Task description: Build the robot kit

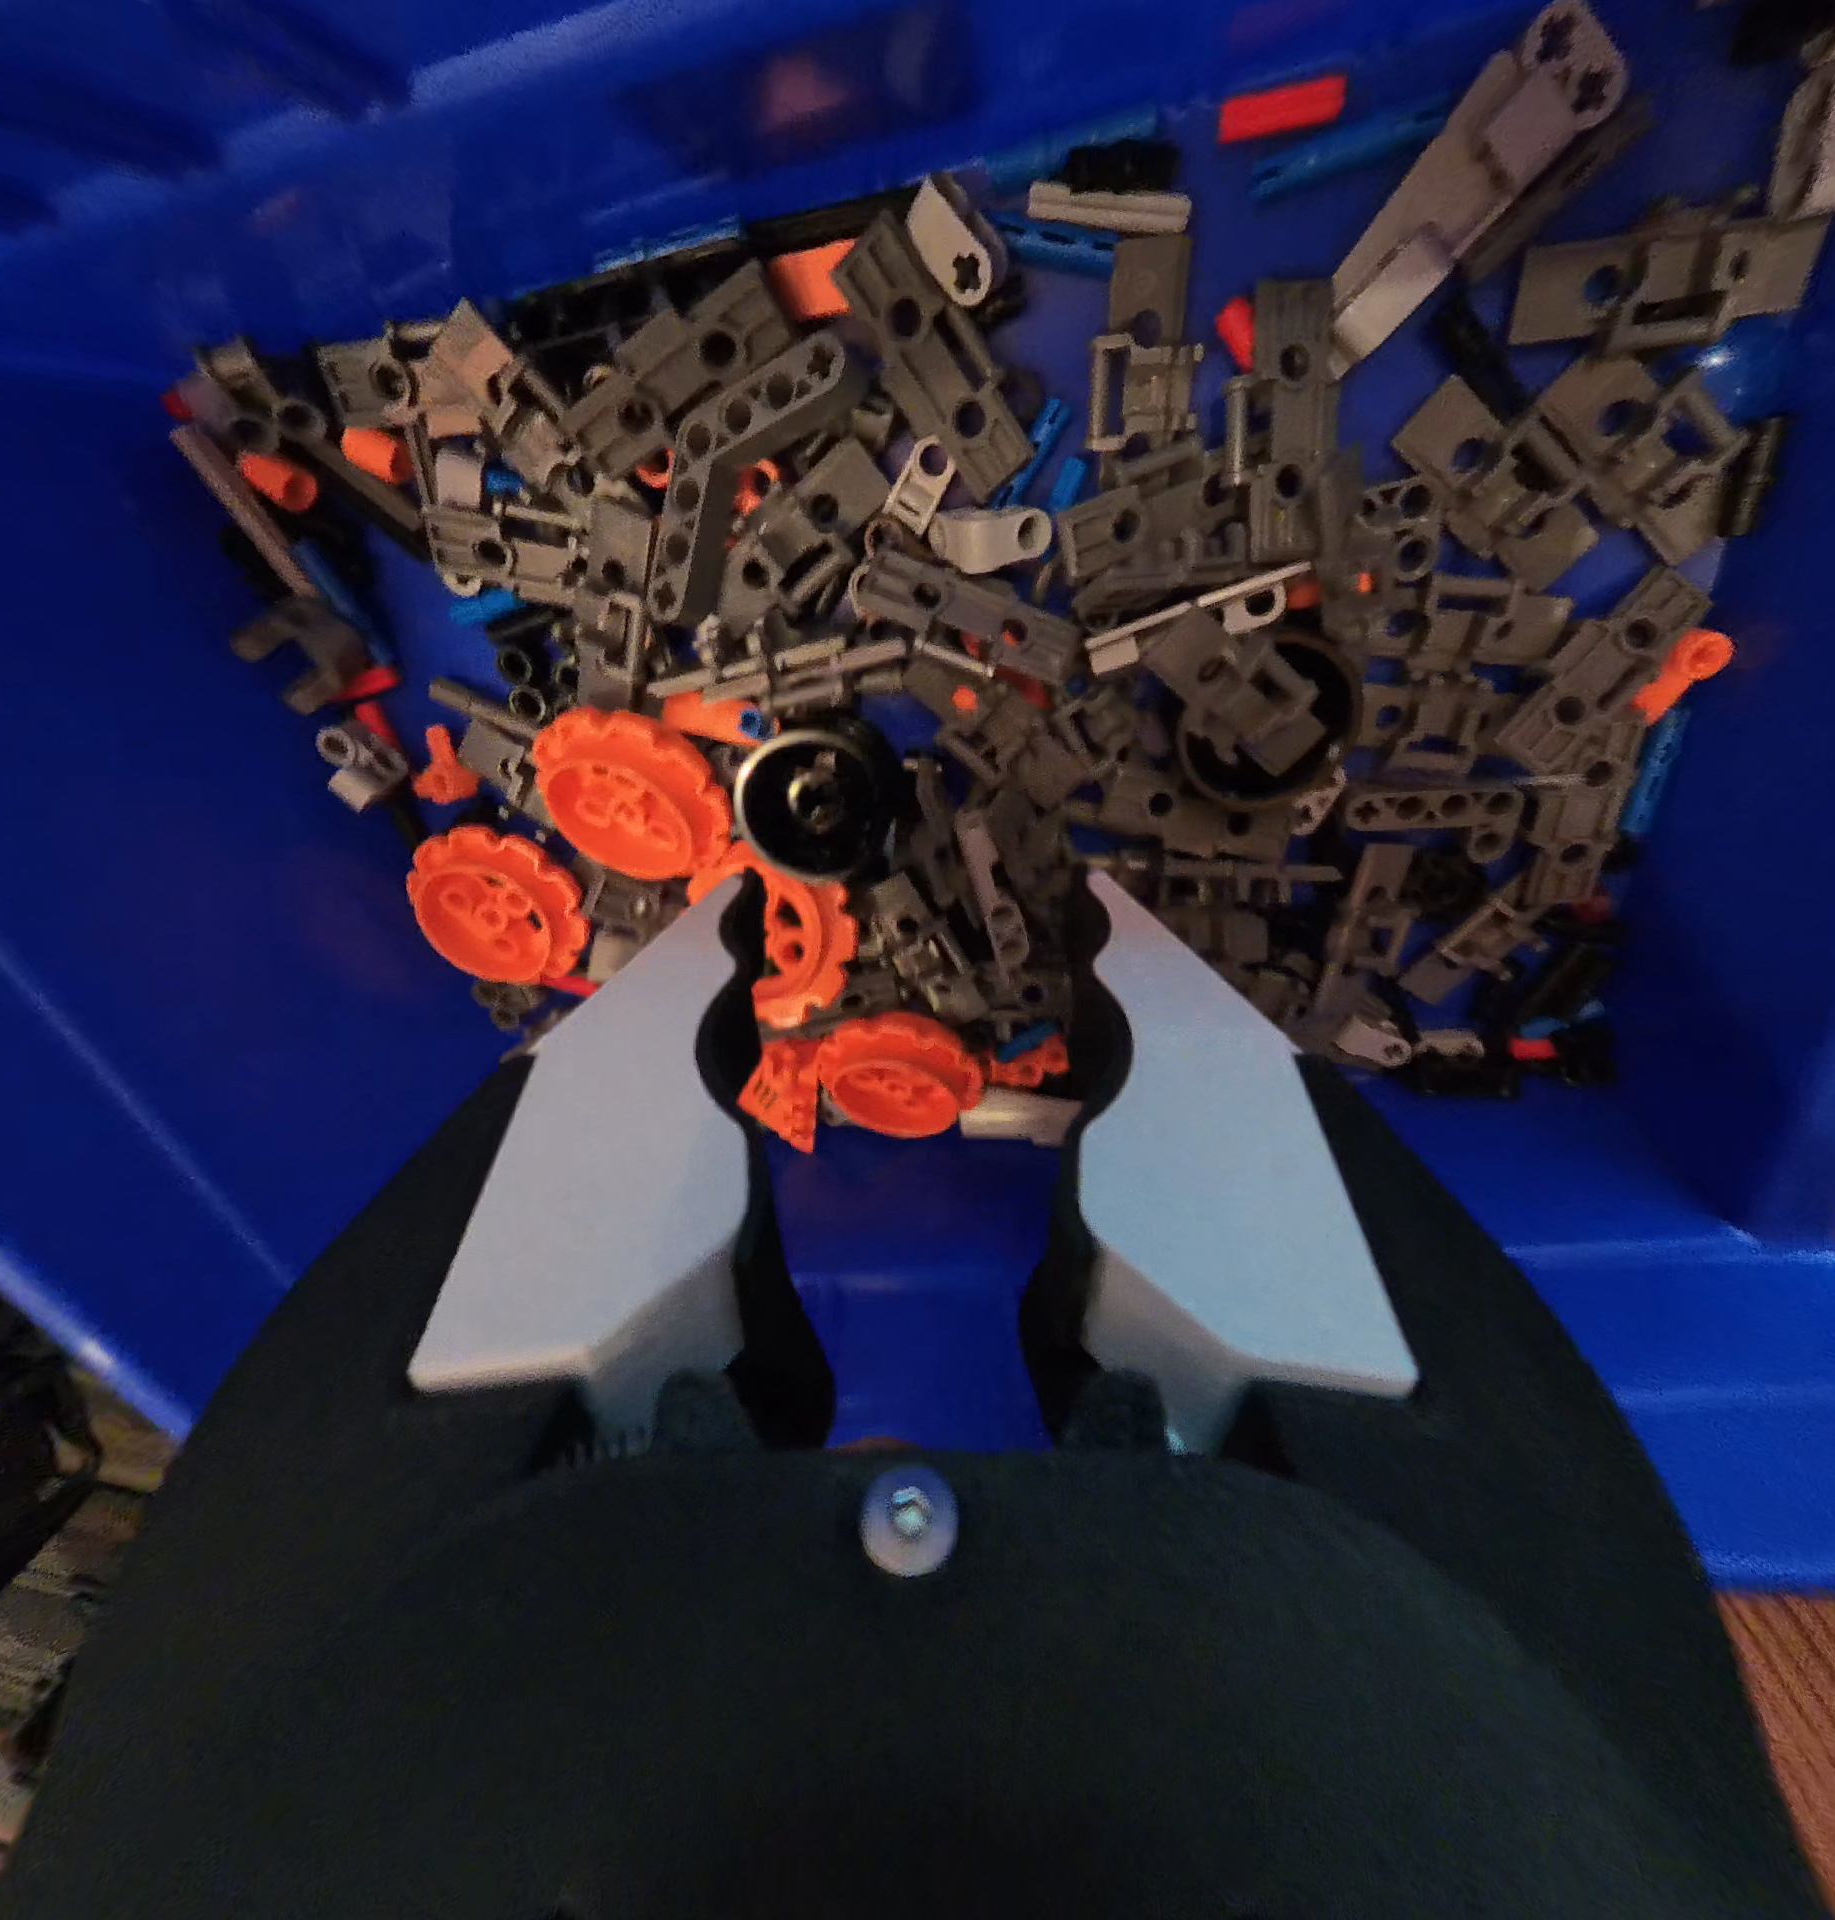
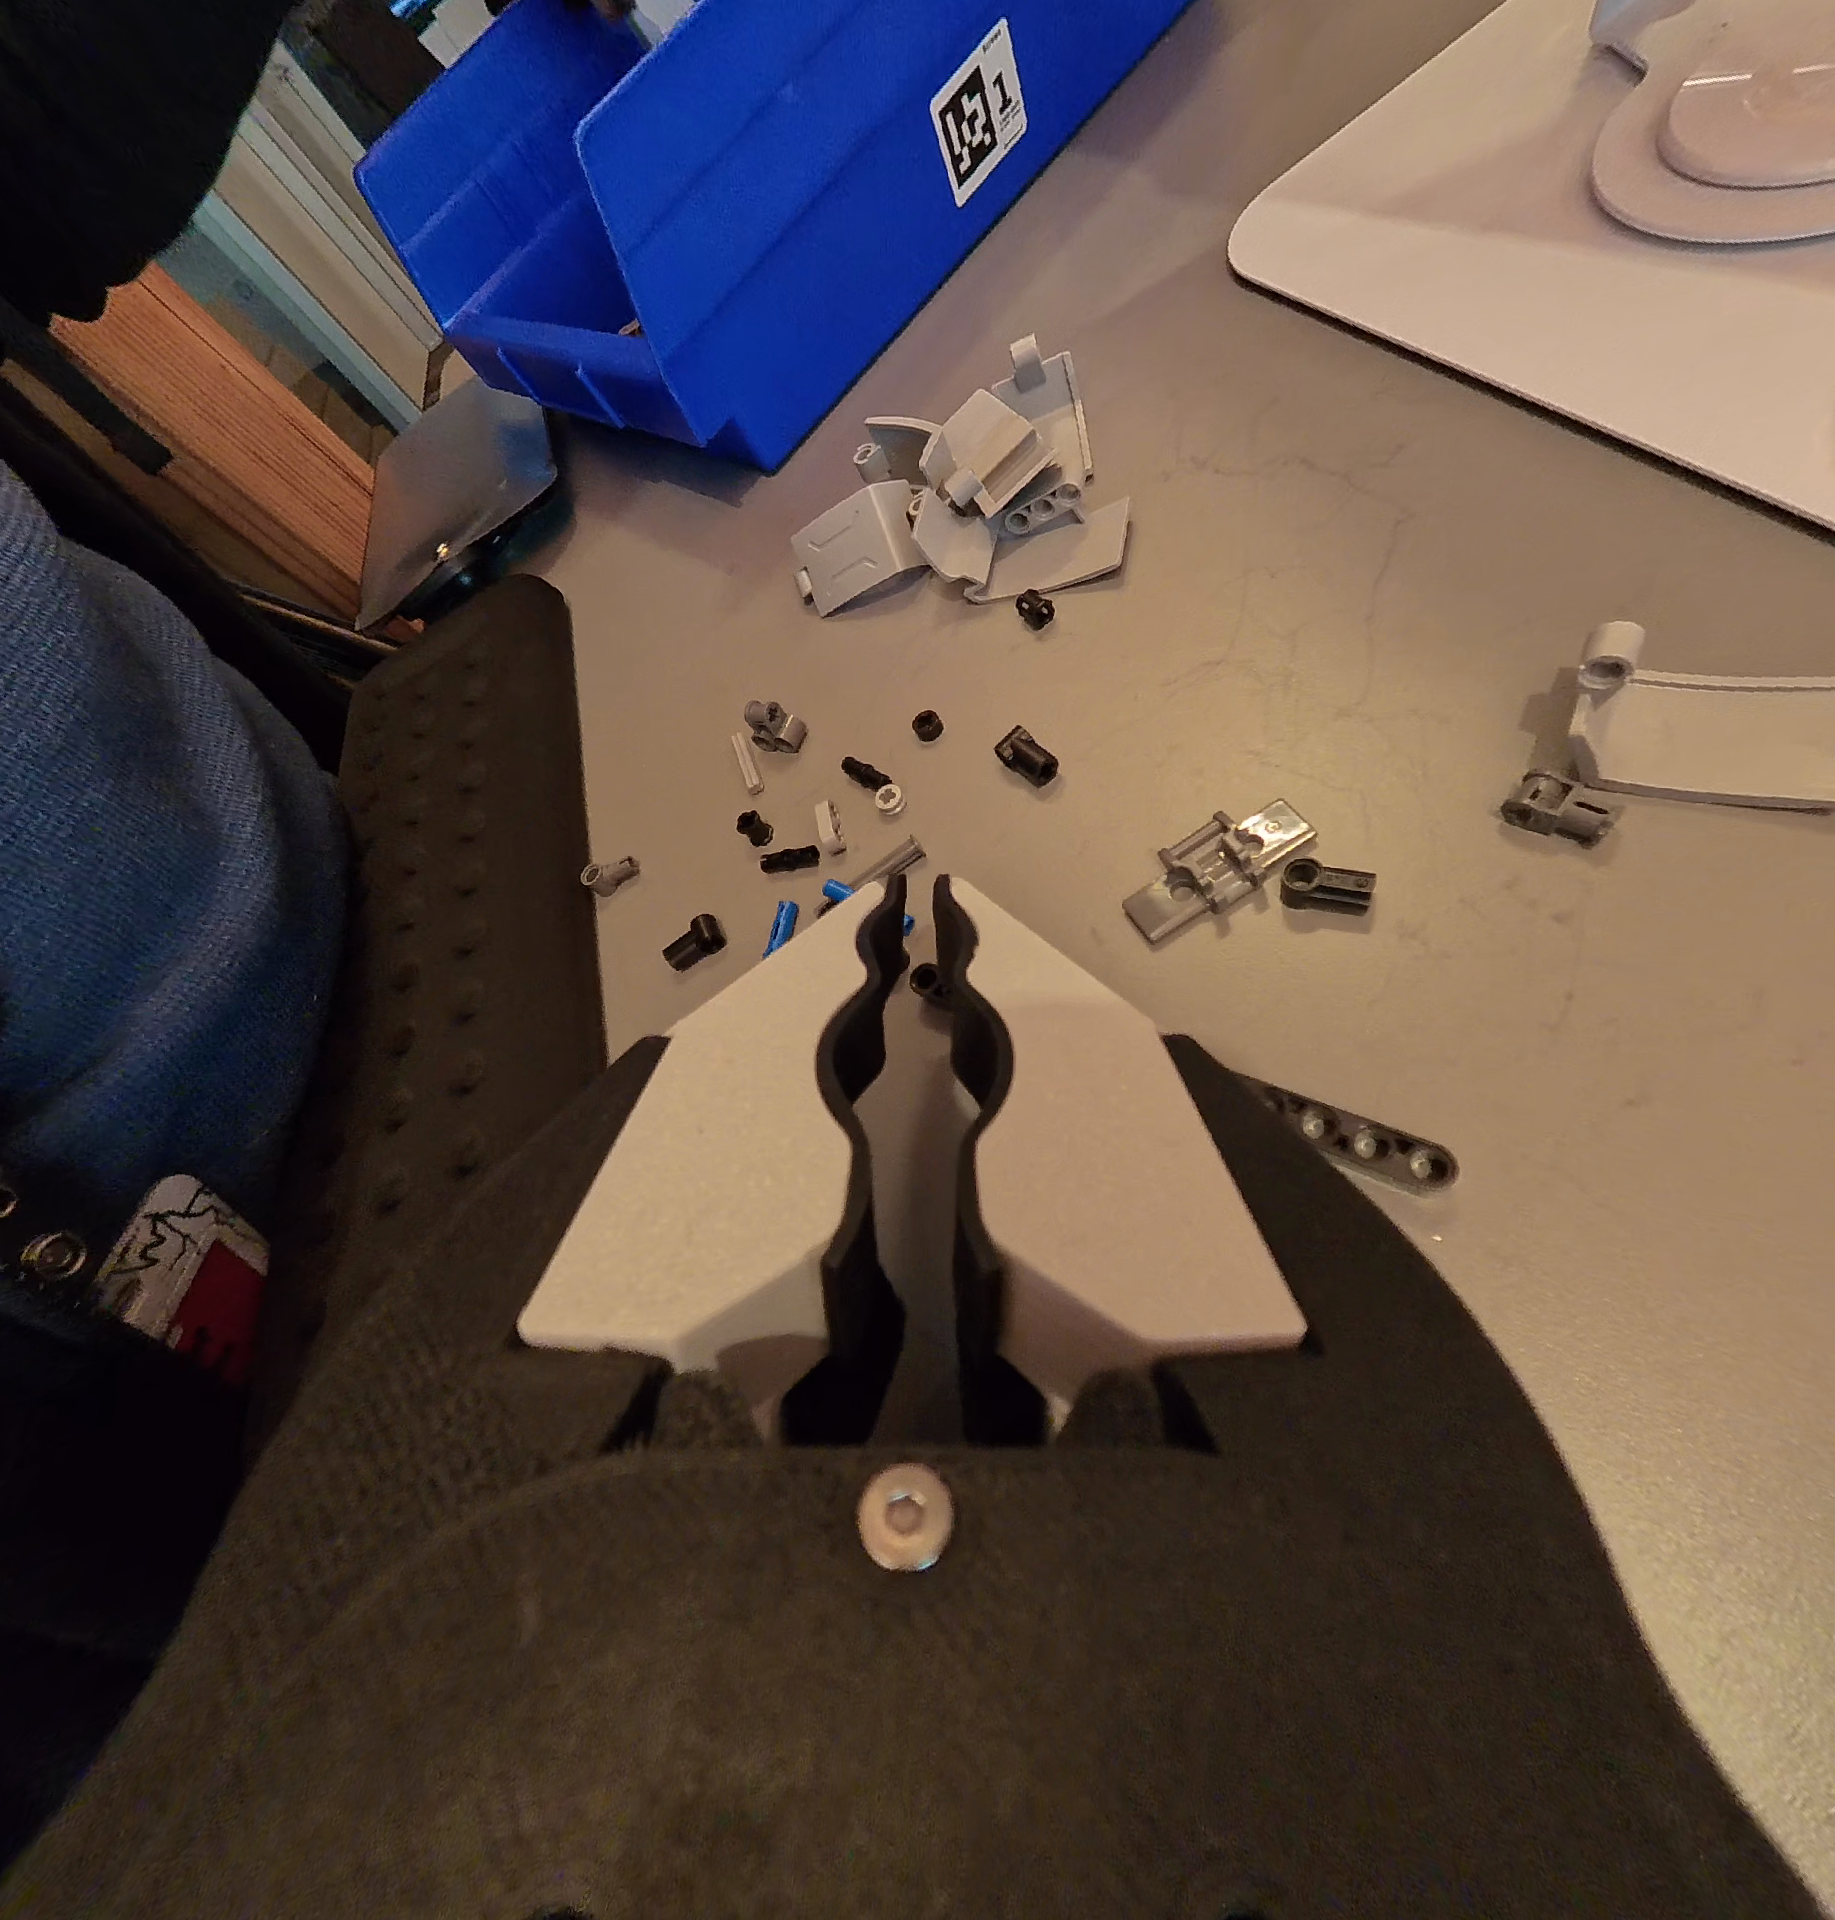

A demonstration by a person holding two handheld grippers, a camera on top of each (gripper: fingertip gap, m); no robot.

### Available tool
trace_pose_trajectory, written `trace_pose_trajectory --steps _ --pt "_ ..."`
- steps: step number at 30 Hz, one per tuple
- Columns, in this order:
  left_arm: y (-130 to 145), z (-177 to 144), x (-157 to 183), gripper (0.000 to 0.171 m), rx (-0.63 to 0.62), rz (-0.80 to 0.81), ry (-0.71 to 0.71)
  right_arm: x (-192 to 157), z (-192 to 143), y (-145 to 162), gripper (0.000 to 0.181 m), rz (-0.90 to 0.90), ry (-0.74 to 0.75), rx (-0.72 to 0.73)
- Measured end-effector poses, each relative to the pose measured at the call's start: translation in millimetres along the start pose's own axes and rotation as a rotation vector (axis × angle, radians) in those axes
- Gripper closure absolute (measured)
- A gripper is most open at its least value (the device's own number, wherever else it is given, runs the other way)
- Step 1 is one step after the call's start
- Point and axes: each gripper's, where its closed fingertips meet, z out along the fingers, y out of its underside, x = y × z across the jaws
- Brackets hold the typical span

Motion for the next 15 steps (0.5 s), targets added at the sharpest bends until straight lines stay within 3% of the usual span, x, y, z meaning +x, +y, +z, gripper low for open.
trace_pose_trajectory --steps 4,6,9,11,15 --pt "19 -16 18 0.100 -0.080 -0.015 0.086 0 -1 -1 0.178 -0.002 -0.003 0.006" --pt "30 -12 35 0.078 -0.169 -0.011 0.160 -1 -1 -1 0.178 -0.003 -0.007 0.011" --pt "47 2 40 0.057 -0.318 0.050 0.155 -2 -1 -2 0.178 -0.008 -0.012 0.013" --pt "52 10 37 0.054 -0.372 0.095 0.129 -3 -3 -3 0.177 -0.012 -0.013 0.024" --pt "47 18 26 0.048 -0.386 0.118 0.041 -3 -4 -4 0.177 -0.022 -0.009 0.038"
